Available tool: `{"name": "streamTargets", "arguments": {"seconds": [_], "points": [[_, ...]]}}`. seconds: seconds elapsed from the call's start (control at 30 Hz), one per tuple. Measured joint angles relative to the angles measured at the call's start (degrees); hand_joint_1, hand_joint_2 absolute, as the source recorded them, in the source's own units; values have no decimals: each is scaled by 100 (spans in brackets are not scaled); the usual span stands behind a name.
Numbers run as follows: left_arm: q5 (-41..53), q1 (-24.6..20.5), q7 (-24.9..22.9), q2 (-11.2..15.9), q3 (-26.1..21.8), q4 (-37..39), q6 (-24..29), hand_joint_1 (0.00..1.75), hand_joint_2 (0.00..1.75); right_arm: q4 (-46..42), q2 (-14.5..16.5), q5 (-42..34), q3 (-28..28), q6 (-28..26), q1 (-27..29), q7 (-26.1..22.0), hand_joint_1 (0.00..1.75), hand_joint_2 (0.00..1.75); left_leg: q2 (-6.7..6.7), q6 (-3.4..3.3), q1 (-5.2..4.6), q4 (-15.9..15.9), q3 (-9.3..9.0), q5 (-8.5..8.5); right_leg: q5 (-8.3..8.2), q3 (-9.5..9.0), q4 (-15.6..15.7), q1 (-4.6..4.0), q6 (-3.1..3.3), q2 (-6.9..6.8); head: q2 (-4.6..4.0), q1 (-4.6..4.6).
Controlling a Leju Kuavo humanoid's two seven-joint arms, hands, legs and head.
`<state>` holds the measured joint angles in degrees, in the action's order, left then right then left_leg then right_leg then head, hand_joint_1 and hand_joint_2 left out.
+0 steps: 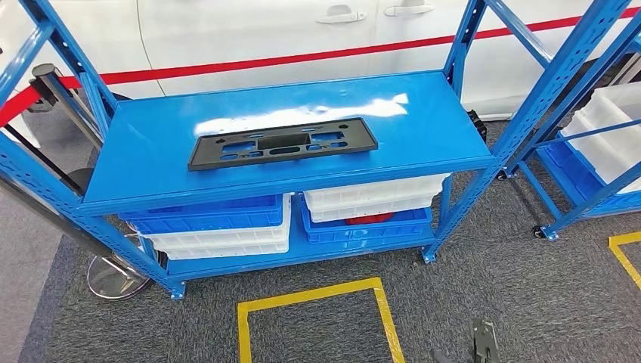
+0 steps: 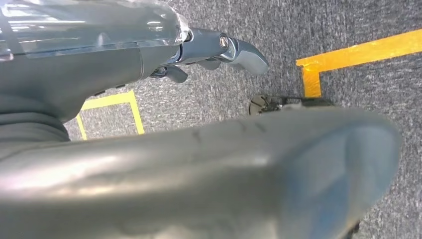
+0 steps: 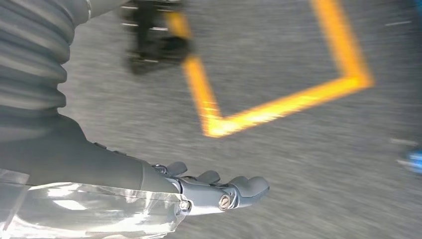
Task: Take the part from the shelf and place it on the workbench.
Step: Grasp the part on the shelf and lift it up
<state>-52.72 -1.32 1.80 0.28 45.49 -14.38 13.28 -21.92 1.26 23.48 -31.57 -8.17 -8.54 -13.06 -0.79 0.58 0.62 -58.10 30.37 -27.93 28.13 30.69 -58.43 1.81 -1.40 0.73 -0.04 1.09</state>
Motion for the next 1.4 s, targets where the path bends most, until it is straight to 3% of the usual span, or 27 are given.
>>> {"name": "streamTargets", "arguments": {"seconds": [0.37,0.5,0.57,0.63,0.7,0.73,0.77,0.8,0.87,0.93,1.1,1.17,1.23,1.27,1.3,1.37,1.4], "points": [[-858,-172,86,1,767,171,192,0,0,-1349,-65,-769,233,560,-747,-794,0,175,-3,-13,-7,-22,0,2,-9,5,4,15,-14,-3,0,1],[-1059,-225,114,8,943,220,228,0,0,-1921,-56,-1176,549,888,-845,-885,0,175,-5,-94,-25,-56,38,0,-42,17,41,54,-75,-9,0,7],[-1122,-236,130,5,989,228,250,0,0,-2112,-55,-1317,666,1002,-885,-920,0,175,8,-161,10,77,-15,75,-33,9,45,43,-109,-21,0,1],[-1155,-244,138,-5,1009,229,261,0,0,-2234,-52,-1399,736,1066,-900,-928,0,175,26,-228,43,227,-86,154,151,167,-270,27,-117,-39,0,-14],[-1210,-251,140,-11,1050,230,268,0,0,-2442,-46,-1513,853,1159,-897,-948,0,87,35,-248,27,252,-92,166,460,574,-990,21,-122,-45,0,-24],[-1250,-253,142,-11,1076,232,275,0,0,-2579,-44,-1594,946,1232,-896,-967,0,44,37,-246,22,248,-89,160,539,770,-1311,22,-131,-47,0,-24],[-1290,-256,144,-11,1101,233,282,0,0,-2714,-43,-1682,1046,1310,-899,-986,0,0,38,-239,21,240,-95,150,503,886,-1462,28,-143,-50,0,-24],[-1331,-260,145,-14,1127,234,288,0,0,-2858,-40,-1773,1155,1395,-906,-1002,0,0,36,-225,25,225,-106,131,347,890,-1388,37,-154,-55,0,-24],[-1411,-277,146,-23,1188,235,295,0,0,-3163,-32,-1953,1375,1562,-937,-1013,0,0,28,-168,42,150,-116,58,-109,640,-737,63,-170,-70,0,-26],[-1494,-303,150,-28,1251,249,308,0,0,-3454,-15,-2128,1594,1725,-992,-1019,0,0,19,-79,28,27,-65,-26,-299,438,-216,51,-138,-72,0,-32],[-1690,-337,160,-29,1400,264,353,0,0,-4222,61,-2591,2150,2134,-1047,-1102,0,0,30,73,41,-159,43,-162,-251,450,-140,22,63,-58,0,-16],[-1766,-359,162,-31,1459,269,369,0,0,-4531,95,-2778,2387,2305,-1078,-1113,0,0,42,106,52,-720,312,-447,-247,426,-121,23,120,-71,0,-11],[-1849,-374,163,-32,1521,282,379,0,0,-4815,139,-2979,2625,2488,-1094,-1113,0,0,44,121,52,-1486,723,-722,-237,422,-122,4,144,-77,0,-10],[-1890,-376,163,-32,1548,288,383,0,0,-4946,163,-3079,2743,2577,-1094,-1113,0,44,44,120,52,-1684,852,-730,-234,418,-123,-4,148,-76,0,-10],[-1931,-378,163,-33,1575,293,387,0,0,-5077,186,-3181,2861,2664,-1095,-1113,0,87,44,114,52,-1669,883,-626,-231,411,-125,-8,149,-74,0,-10],[-2007,-385,163,-33,1622,298,400,0,0,-5335,227,-3389,3091,2833,-1104,-1113,0,175,45,81,52,-1034,648,-178,-220,386,-125,-7,137,-65,0,-11],[-2046,-391,163,-33,1643,302,408,0,0,-5466,249,-3500,3207,2923,-1113,-1112,0,175,44,60,44,-651,491,-3,-214,378,-129,-15,120,-62,0,-11]]}}
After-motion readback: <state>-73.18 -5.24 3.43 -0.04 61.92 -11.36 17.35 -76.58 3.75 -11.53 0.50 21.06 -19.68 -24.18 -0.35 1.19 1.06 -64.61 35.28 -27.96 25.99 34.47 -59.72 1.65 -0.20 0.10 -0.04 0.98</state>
